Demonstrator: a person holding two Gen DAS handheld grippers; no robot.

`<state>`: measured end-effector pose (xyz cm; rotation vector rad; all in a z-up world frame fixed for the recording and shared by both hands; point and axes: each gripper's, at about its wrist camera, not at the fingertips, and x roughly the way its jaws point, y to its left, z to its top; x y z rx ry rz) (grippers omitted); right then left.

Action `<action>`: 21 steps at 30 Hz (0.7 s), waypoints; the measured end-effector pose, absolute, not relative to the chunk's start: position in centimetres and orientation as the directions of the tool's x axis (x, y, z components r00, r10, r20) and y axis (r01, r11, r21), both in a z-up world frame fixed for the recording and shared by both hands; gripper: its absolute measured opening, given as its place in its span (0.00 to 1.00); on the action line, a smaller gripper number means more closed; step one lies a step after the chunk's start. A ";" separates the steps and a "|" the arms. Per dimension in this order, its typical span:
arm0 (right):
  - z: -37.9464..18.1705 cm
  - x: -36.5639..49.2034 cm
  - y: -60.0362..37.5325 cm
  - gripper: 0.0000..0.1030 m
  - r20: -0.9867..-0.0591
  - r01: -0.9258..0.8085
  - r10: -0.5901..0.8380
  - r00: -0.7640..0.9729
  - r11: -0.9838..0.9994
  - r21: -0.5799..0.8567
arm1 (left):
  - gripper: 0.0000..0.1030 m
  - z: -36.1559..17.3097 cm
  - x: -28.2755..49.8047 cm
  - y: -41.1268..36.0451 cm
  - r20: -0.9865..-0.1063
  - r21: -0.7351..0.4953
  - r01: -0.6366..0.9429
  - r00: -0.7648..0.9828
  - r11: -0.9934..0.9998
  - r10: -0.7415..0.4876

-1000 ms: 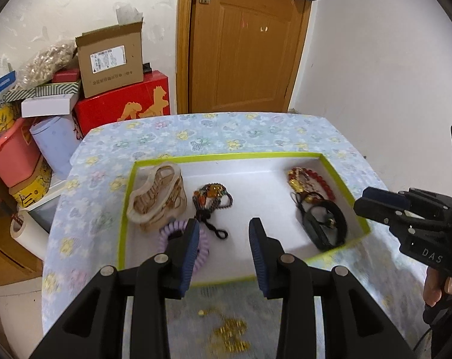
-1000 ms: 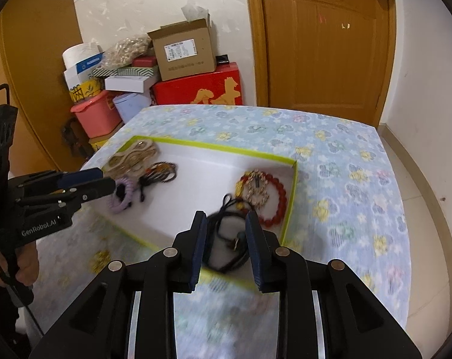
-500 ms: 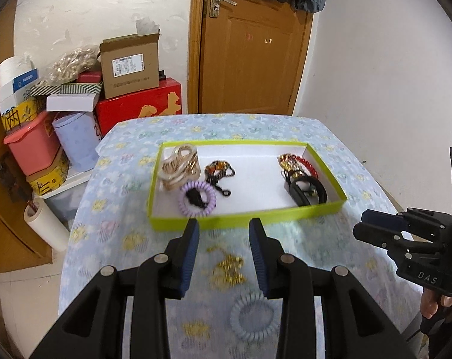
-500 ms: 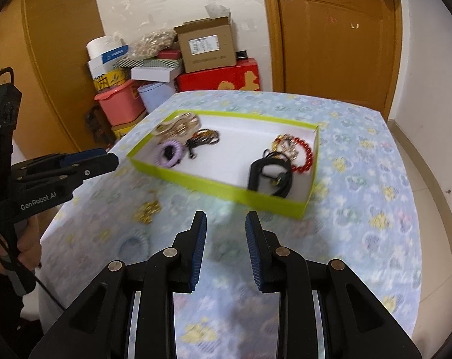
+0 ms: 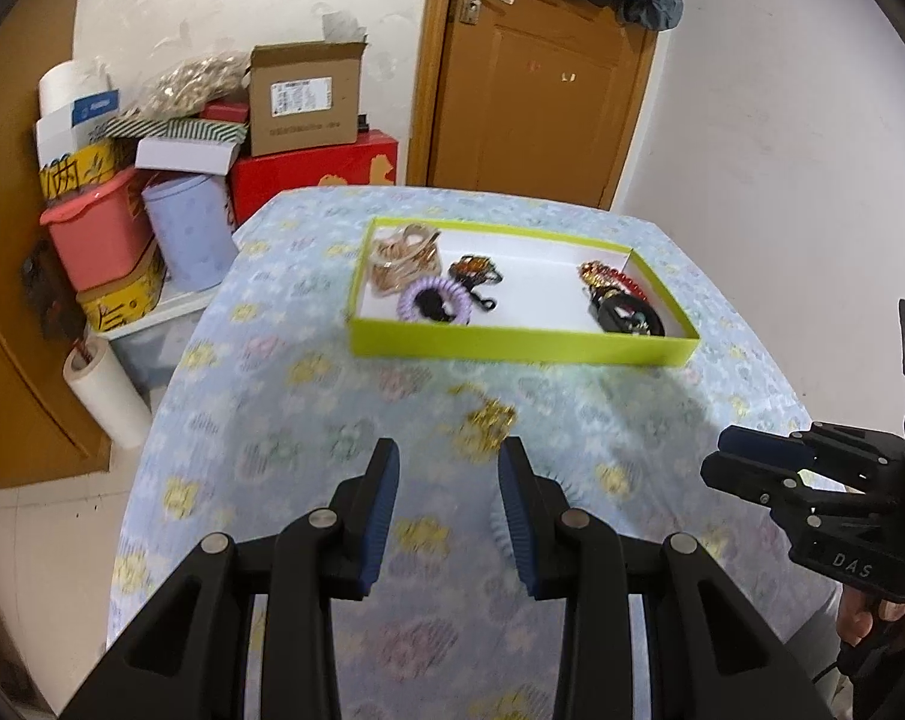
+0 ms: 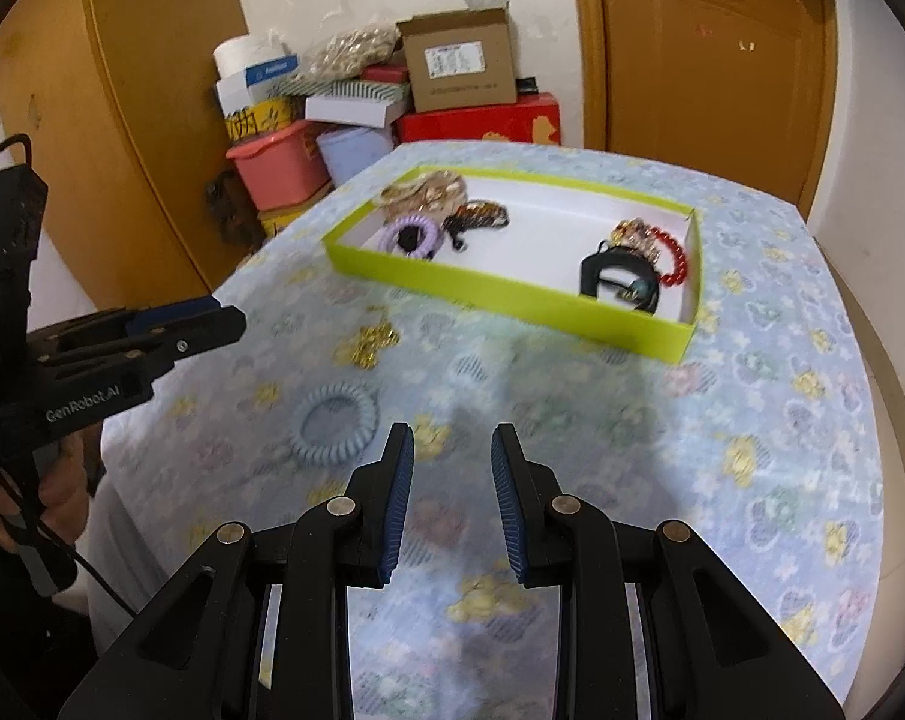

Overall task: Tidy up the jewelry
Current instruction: 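Withdraw both tools and grasp the light-blue coil hair tie with the right tool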

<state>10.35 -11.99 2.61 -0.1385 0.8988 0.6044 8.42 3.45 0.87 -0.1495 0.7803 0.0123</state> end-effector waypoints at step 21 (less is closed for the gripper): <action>-1.3 11.4 -5.8 0.27 -0.825 -0.632 0.423 0.375 0.768 0.106 | 0.35 -1.4 6.7 6.4 -0.724 -0.180 -0.123 0.688 0.976 -0.046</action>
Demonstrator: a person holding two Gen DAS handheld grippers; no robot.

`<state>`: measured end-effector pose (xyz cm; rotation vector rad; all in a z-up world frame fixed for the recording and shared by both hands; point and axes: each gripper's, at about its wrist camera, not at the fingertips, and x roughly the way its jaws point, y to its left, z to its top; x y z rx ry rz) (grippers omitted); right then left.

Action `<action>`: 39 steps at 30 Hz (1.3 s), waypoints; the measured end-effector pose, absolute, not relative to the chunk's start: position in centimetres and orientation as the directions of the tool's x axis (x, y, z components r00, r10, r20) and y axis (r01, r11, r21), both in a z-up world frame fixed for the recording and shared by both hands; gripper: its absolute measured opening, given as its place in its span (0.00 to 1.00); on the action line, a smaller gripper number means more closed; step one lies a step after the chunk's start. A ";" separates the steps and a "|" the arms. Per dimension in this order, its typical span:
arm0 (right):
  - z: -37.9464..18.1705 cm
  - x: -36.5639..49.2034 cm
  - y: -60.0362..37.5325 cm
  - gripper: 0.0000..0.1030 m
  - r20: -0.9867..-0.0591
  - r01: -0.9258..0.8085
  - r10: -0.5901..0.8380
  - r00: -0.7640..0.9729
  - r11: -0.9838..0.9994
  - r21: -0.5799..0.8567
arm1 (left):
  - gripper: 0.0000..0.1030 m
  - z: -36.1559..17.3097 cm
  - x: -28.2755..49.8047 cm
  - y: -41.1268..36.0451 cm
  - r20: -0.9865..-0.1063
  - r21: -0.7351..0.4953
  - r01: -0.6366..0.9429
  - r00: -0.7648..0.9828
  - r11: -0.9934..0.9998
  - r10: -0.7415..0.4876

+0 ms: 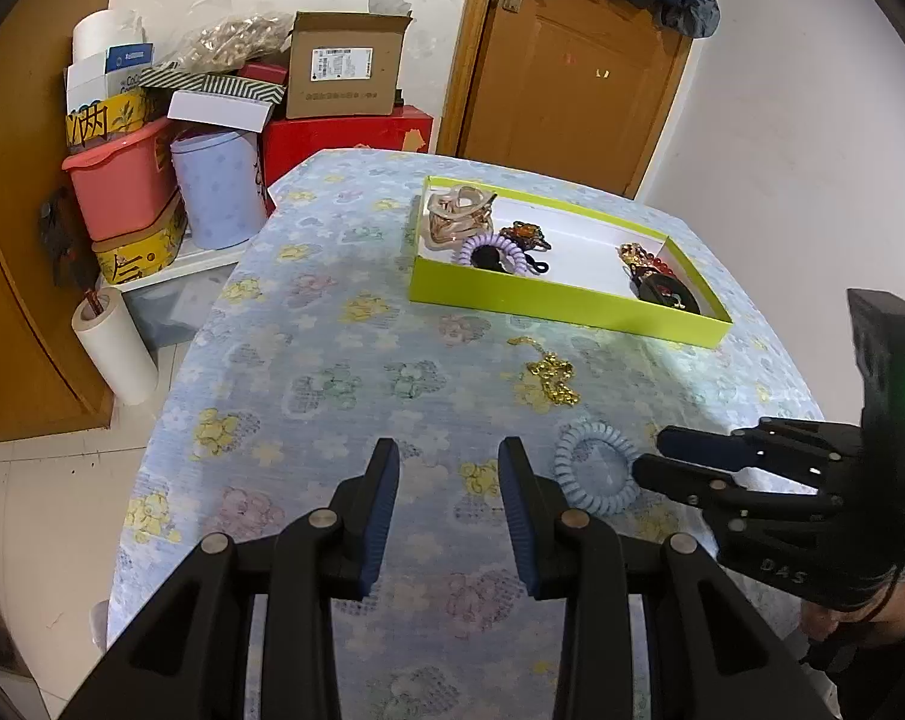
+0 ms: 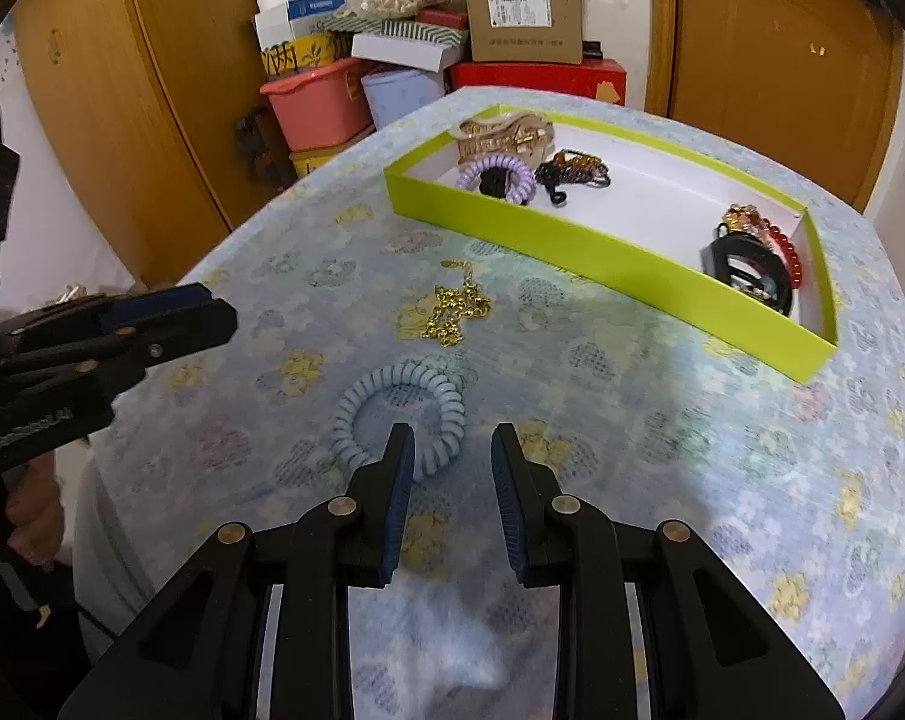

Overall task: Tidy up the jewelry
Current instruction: 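Withdraw both tools and grasp the light-blue coil hair tie with the right tool, then grasp the small gold chain with the left tool while the right tool holds the hair tie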

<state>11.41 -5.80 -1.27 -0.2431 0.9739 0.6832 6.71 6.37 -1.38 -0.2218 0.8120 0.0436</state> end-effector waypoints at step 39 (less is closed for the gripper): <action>-1.7 13.8 -12.6 0.09 -0.817 -0.517 0.343 0.463 0.854 0.065 | 0.39 -4.3 14.9 -1.3 -0.774 -0.060 0.072 0.627 0.996 -0.091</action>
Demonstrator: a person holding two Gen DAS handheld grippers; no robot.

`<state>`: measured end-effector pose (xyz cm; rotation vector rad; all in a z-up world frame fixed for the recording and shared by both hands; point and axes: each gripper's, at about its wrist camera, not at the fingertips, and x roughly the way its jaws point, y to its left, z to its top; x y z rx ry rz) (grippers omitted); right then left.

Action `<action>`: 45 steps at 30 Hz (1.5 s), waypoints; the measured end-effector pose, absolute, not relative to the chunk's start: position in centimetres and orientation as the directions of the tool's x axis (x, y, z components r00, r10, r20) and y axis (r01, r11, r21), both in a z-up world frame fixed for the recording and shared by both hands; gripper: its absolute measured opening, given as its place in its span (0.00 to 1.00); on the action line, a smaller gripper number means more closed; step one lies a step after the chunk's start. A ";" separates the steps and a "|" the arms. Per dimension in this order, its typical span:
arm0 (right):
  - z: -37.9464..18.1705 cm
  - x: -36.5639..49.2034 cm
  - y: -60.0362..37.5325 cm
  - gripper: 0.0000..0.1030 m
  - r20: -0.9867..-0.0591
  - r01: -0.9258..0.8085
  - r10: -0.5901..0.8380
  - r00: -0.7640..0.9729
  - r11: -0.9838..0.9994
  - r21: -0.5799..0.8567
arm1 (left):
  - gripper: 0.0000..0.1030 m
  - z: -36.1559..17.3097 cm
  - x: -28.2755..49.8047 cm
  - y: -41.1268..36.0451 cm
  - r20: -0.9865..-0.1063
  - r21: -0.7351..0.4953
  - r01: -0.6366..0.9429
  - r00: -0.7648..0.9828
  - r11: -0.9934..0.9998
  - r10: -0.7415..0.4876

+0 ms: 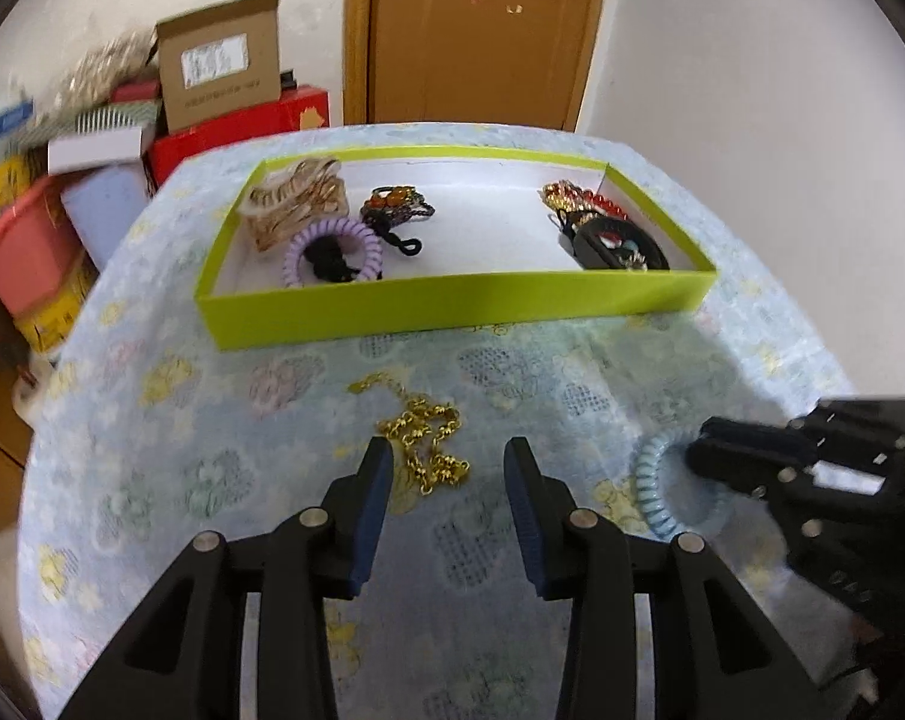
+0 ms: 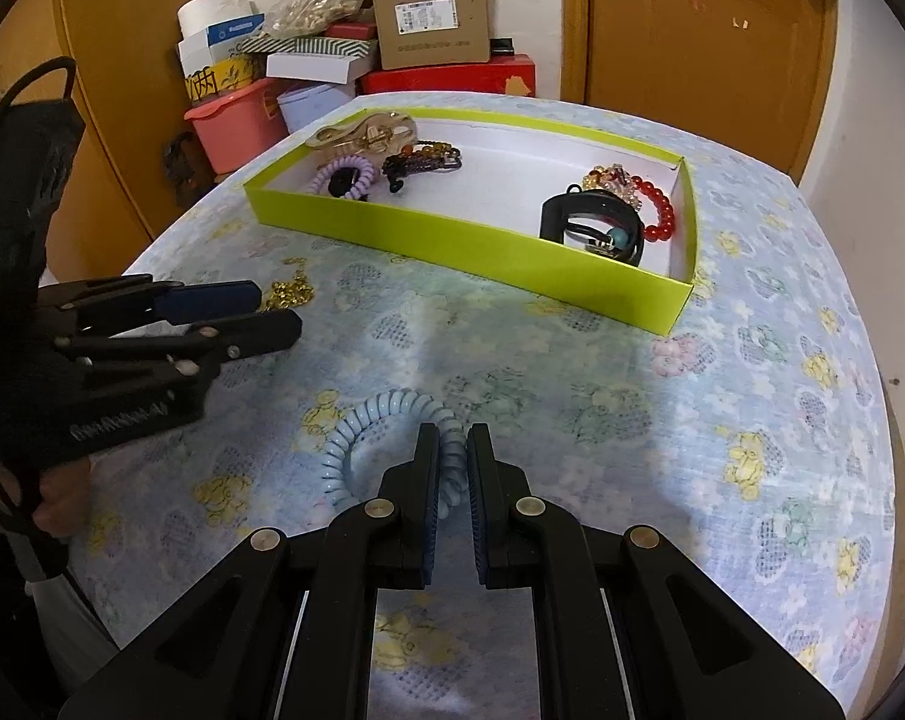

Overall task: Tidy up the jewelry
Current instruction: 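Grasp the small gold chain with the left tool while the right tool holds the hair tie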

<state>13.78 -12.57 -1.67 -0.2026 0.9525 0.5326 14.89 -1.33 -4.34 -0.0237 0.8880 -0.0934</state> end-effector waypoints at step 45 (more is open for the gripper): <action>4.0 10.6 -13.2 0.09 -0.724 -0.534 0.385 0.573 0.845 0.027 | 0.04 4.8 10.9 -0.3 -0.631 -0.136 0.131 0.752 0.982 -0.188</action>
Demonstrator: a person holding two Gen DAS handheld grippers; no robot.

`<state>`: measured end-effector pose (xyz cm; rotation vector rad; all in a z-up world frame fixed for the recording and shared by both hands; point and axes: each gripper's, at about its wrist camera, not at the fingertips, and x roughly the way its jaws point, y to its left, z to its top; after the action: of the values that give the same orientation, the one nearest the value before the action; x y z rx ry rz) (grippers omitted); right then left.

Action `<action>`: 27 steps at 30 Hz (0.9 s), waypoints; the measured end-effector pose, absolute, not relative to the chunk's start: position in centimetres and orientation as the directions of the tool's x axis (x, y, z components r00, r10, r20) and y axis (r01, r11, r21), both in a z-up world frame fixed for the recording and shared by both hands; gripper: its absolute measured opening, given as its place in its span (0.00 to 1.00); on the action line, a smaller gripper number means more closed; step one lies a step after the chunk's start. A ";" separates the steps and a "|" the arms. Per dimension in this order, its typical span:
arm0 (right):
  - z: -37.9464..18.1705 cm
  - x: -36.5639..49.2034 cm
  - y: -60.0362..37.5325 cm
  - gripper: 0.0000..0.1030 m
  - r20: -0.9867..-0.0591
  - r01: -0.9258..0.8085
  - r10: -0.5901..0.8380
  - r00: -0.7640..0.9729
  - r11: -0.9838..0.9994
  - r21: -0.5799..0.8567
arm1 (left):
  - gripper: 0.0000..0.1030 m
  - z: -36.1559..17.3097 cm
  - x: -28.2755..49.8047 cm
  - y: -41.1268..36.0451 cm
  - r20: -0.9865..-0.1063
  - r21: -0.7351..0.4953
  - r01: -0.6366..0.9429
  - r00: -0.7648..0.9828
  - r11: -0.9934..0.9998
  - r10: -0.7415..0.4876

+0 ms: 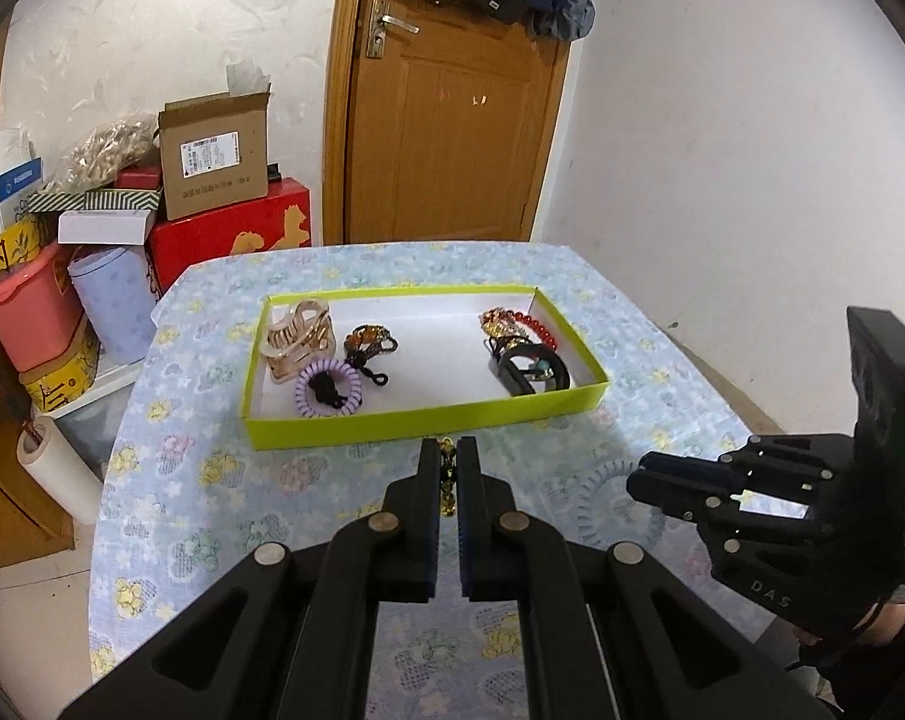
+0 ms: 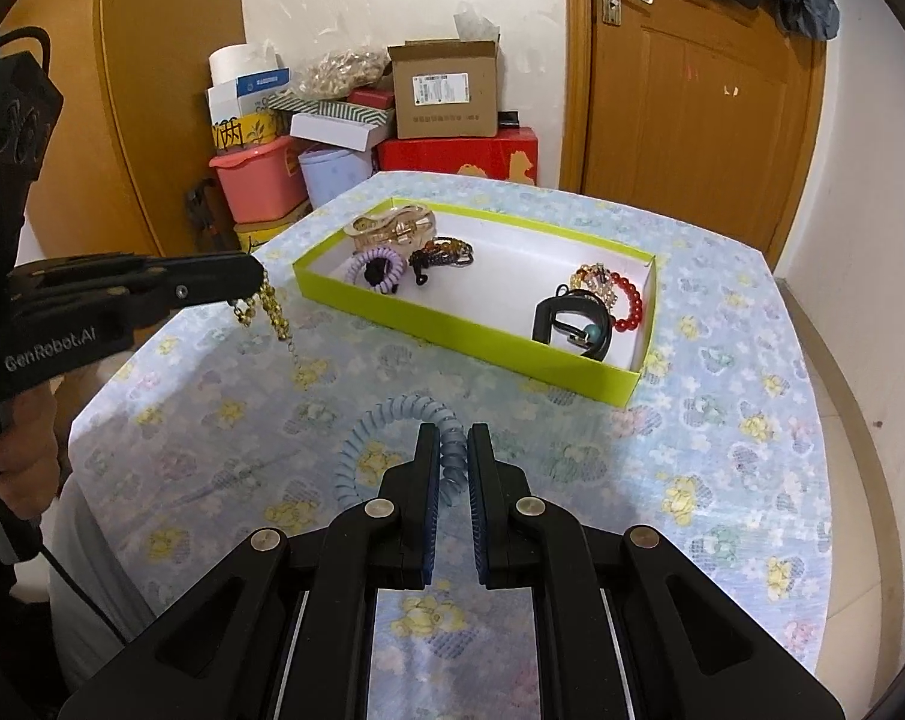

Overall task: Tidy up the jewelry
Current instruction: 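Grasp the small gold chain with the left tool while the right tool holds the hair tie, then carry both items into the box and open both tools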

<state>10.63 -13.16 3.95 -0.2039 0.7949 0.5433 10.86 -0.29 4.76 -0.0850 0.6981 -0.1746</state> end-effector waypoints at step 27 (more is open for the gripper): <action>7.4 15.0 -13.4 0.09 -0.686 -0.525 0.374 0.624 0.851 -0.013 | 0.04 10.1 15.5 0.2 -0.587 -0.113 0.186 0.780 0.976 -0.217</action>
<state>14.97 -13.41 7.37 -0.2212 0.7332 0.5212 15.54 0.19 10.11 -0.0499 0.6408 -0.2179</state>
